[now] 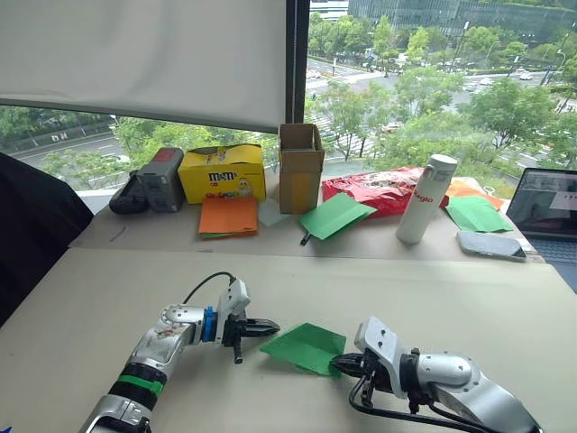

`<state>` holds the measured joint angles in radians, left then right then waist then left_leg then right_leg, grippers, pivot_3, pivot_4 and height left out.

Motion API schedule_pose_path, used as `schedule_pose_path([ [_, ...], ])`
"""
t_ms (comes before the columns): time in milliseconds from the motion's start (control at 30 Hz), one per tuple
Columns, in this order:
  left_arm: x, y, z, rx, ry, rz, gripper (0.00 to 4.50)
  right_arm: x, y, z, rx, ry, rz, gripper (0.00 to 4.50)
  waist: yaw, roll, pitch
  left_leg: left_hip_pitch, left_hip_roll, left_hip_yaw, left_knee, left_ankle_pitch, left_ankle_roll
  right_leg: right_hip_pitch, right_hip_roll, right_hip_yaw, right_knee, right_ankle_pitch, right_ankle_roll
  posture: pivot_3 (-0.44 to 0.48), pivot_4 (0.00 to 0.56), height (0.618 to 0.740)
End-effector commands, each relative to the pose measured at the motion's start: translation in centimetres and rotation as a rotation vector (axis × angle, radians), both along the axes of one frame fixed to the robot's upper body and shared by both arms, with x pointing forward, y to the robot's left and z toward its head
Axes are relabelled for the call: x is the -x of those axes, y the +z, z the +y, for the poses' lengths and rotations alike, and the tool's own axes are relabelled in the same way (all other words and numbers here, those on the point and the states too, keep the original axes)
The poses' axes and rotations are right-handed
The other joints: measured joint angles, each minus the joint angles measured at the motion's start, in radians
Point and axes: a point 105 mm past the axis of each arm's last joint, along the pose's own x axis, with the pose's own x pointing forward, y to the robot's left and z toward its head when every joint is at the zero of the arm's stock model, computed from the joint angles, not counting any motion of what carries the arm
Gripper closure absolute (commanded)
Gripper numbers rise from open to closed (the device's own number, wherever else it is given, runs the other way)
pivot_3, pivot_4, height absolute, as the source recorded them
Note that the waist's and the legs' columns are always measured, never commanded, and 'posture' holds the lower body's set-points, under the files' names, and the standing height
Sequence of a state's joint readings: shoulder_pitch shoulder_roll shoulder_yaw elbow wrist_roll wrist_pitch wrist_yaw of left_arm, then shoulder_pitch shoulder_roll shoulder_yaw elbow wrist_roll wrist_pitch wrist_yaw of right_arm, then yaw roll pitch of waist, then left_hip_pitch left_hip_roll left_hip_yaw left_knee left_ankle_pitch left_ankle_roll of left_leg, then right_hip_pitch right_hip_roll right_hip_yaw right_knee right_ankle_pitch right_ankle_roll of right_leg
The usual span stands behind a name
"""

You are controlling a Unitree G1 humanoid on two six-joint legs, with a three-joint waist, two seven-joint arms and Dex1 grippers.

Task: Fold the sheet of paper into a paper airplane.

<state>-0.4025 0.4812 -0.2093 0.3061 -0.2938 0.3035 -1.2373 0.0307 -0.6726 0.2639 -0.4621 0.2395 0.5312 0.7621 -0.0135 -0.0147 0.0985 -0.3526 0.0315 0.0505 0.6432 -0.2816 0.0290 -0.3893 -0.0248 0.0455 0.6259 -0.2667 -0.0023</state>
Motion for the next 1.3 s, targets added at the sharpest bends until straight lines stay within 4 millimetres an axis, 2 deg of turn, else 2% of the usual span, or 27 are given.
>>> schedule_pose_path([
  [33, -0.1, 1.3, -0.5, 0.009, -0.056, -0.040, 4.46, 0.4, -1.9, -0.3, 0.028, -0.007, 0.022, 4.50, 0.000, -0.001, 0.000, 0.000, 0.000, 0.000, 0.000, 0.000, 0.000, 0.001, 0.000, 0.000, 0.000, 0.000, 0.000, 0.000, 0.150, 0.740],
  [333, 1.0, 2.5, -1.8, 0.031, -0.186, -0.011, 4.46, 1.0, -2.4, -0.1, 0.027, -0.022, 0.018, 4.50, -0.003, -0.001, 0.000, 0.000, 0.001, 0.001, 0.000, 0.000, 0.000, 0.002, 0.001, 0.001, 0.001, 0.000, 0.000, 0.000, 0.150, 0.740],
  [567, 2.6, 2.0, -2.9, 0.026, -0.302, 0.045, 4.46, 0.8, -2.0, 0.2, 0.015, -0.043, -0.003, 4.50, -0.004, -0.001, -0.001, 0.000, 0.001, 0.001, 0.000, 0.000, 0.000, 0.002, 0.002, 0.001, 0.001, 0.000, 0.000, 0.000, 0.150, 0.740],
  [767, 2.8, 1.2, -2.9, -0.008, -0.334, 0.066, 4.46, 0.8, -2.1, 0.2, 0.017, -0.054, -0.006, 4.50, -0.004, -0.001, -0.001, 0.000, 0.001, 0.001, 0.000, 0.000, 0.000, 0.001, 0.003, 0.001, 0.001, 0.000, 0.000, 0.000, 0.150, 0.740],
  [933, 3.1, 0.1, -1.5, -0.068, -0.332, 0.084, 4.46, 0.6, -2.2, 0.3, 0.026, -0.050, -0.008, 4.50, -0.006, -0.001, 0.000, 0.000, 0.001, 0.001, 0.000, 0.000, 0.000, 0.001, 0.003, 0.001, 0.001, -0.001, 0.001, 0.000, 0.150, 0.740],
  [1067, 2.3, 0.0, -0.2, -0.097, -0.272, 0.056, 4.46, 0.5, -2.3, 0.4, 0.035, -0.036, -0.008, 4.50, -0.006, -0.001, 0.000, 0.000, 0.001, 0.001, 0.000, 0.000, 0.000, 0.001, 0.003, 0.001, 0.001, -0.001, 0.001, 0.000, 0.150, 0.740],
  [1300, -0.3, 1.9, 2.4, -0.120, -0.103, -0.088, 4.46, 0.3, -2.9, 0.5, 0.070, 0.004, 0.026, 4.50, -0.008, -0.002, 0.000, 0.001, 0.002, 0.001, 0.000, 0.000, 0.000, 0.001, 0.004, 0.001, 0.002, -0.001, 0.001, 0.000, 0.150, 0.740],
])
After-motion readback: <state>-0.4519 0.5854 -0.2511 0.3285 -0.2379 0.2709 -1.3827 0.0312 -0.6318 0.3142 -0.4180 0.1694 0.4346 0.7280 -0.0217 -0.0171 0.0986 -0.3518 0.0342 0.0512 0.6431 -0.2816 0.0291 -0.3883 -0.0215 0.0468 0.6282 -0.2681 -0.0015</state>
